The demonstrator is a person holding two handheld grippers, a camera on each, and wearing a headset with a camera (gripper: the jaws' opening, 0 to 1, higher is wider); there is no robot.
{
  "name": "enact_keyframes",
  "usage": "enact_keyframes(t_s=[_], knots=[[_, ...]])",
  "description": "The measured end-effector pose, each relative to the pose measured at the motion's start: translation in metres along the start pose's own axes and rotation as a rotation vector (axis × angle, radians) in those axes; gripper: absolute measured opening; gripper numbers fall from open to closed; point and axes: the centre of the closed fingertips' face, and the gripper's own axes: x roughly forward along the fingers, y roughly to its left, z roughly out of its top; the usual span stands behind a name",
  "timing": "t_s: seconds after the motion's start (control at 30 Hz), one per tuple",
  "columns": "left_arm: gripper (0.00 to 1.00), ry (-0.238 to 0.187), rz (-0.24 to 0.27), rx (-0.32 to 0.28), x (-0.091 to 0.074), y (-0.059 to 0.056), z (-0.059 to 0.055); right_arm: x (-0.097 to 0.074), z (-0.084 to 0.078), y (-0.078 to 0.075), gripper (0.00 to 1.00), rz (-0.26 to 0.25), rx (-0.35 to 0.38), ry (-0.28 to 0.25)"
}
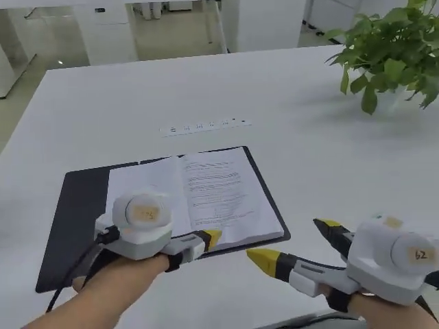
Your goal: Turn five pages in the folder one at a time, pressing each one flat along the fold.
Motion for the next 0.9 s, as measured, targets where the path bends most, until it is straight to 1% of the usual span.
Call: enact_keyframes(t_s=[0.07, 0.1, 0.2, 0.37, 0.47, 0.63, 0.7, 0.77, 0.8, 0.87, 0.9], knots=[[0.84, -0.006, -0.019, 0.002, 0.011, -0.007, 0.003, 0.0, 0.002, 0.0, 0.93, -0.004, 0.006, -0.01], [0.83, 0.004, -0.024, -0.002, 0.018, -0.01, 0.003, 0.0, 0.002, 0.0, 0.92, -0.006, 0.013, -0.013], [0.82, 0.009, -0.036, 0.006, 0.031, -0.017, 0.002, 0.0, 0.003, -0.002, 0.92, -0.015, 0.024, -0.017], [0.79, 0.013, -0.055, 0.0, 0.055, -0.027, -0.003, 0.001, 0.003, -0.005, 0.91, -0.026, 0.04, -0.021], [0.79, 0.016, -0.065, 0.002, 0.071, -0.037, -0.008, 0.0, 0.004, -0.007, 0.91, -0.032, 0.053, -0.027], [0.76, 0.012, -0.08, 0.019, 0.094, -0.052, -0.012, -0.001, 0.006, -0.01, 0.91, -0.048, 0.076, -0.041], [0.74, 0.012, -0.079, 0.03, 0.103, -0.055, -0.014, 0.0, 0.006, -0.01, 0.91, -0.051, 0.077, -0.042], [0.73, 0.014, -0.078, 0.025, 0.11, -0.056, -0.015, 0.0, 0.005, -0.009, 0.91, -0.048, 0.078, -0.037], [0.74, 0.013, -0.077, 0.021, 0.112, -0.057, -0.015, 0.0, 0.005, -0.009, 0.91, -0.048, 0.078, -0.035], [0.72, 0.003, -0.069, 0.031, 0.117, -0.057, -0.014, 0.0, 0.005, -0.01, 0.91, -0.049, 0.077, -0.036], [0.71, 0.014, -0.068, 0.035, 0.119, -0.057, -0.016, 0.001, 0.005, -0.01, 0.91, -0.049, 0.079, -0.036]])
